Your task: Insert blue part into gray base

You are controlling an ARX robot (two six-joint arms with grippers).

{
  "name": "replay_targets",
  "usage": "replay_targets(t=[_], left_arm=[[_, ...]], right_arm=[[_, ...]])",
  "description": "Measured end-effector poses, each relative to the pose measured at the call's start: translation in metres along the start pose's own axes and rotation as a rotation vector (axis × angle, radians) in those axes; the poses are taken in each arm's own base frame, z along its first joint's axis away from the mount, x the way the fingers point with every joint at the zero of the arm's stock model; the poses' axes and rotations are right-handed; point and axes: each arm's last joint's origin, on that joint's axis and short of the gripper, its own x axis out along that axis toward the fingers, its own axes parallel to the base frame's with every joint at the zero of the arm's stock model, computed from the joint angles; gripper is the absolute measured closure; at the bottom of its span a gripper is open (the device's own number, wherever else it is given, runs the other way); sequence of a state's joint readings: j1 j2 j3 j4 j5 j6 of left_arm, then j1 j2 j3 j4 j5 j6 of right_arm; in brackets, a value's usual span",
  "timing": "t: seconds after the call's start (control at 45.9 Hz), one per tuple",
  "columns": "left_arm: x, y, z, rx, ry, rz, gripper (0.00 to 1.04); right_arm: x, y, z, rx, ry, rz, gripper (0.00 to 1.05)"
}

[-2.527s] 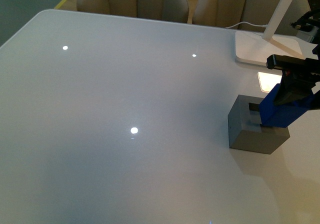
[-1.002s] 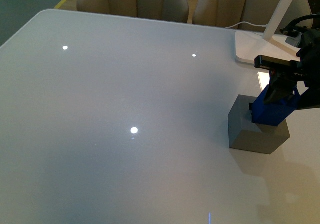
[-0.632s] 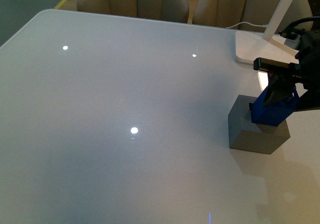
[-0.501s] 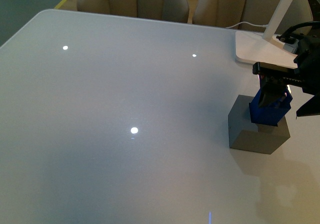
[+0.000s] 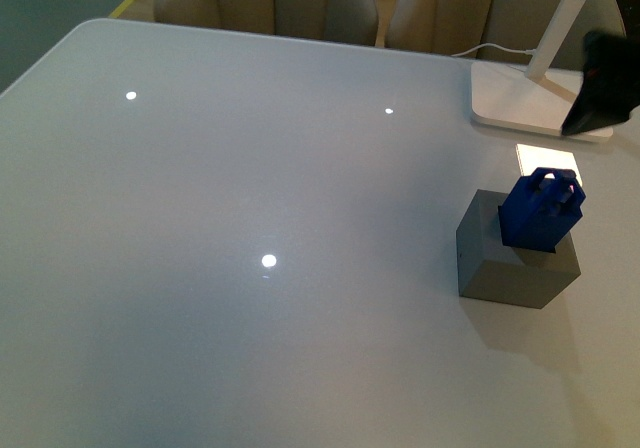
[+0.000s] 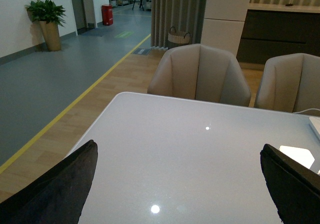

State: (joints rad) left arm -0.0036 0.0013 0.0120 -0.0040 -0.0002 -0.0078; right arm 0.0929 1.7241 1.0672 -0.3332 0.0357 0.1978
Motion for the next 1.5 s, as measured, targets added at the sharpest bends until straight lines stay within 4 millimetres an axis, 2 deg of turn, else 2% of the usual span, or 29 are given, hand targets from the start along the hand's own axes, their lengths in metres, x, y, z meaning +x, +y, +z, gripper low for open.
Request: replay_targets(t=[0.087,0.131,0.196,0.261,0.349,0.479,0.675,0.893,1.002,1.176,1.503], left_arm=[[0.0,0.0,0.0,0.0,0.0,0.0,0.07],[0.0,0.0,0.0,0.0,0.0,0.0,0.07],[0.0,0.0,0.0,0.0,0.0,0.0,0.07],[0.0,0.0,0.0,0.0,0.0,0.0,0.07],[0.0,0.0,0.0,0.0,0.0,0.001,0.07],[0.0,0.0,0.0,0.0,0.0,0.0,0.07],[0.0,0.0,0.0,0.0,0.0,0.0,0.07],[0.0,0.0,0.0,0.0,0.0,0.0,0.07],[0.0,0.0,0.0,0.0,0.0,0.0,0.07],[0.0,0.0,0.0,0.0,0.0,0.0,0.07],[0.0,0.0,0.0,0.0,0.0,0.0,0.07]], right_arm=[[-0.031,-0.001,0.001,0.003,-0.128,0.038,0.09],[-0.037,-0.002,0.0,-0.012,-0.206,0.034,0.11],[-0.043,-0.005,-0.005,-0.056,-0.481,0.03,0.21],[-0.044,-0.009,-0.023,-0.084,-0.71,0.046,0.33],[-0.046,-0.015,-0.045,-0.098,-0.863,0.054,0.46],[-0.065,-0.024,-0.067,-0.1,-0.988,0.056,0.69],[-0.071,-0.039,-0.098,-0.114,-0.974,0.056,1.02],[-0.083,-0.045,-0.131,-0.112,-0.975,0.046,1.03],[-0.087,-0.047,-0.141,-0.113,-0.977,0.048,1.03],[-0.085,-0.049,-0.159,-0.113,-0.971,0.047,1.03],[-0.101,-0.05,-0.173,-0.113,-0.991,0.049,1.03]])
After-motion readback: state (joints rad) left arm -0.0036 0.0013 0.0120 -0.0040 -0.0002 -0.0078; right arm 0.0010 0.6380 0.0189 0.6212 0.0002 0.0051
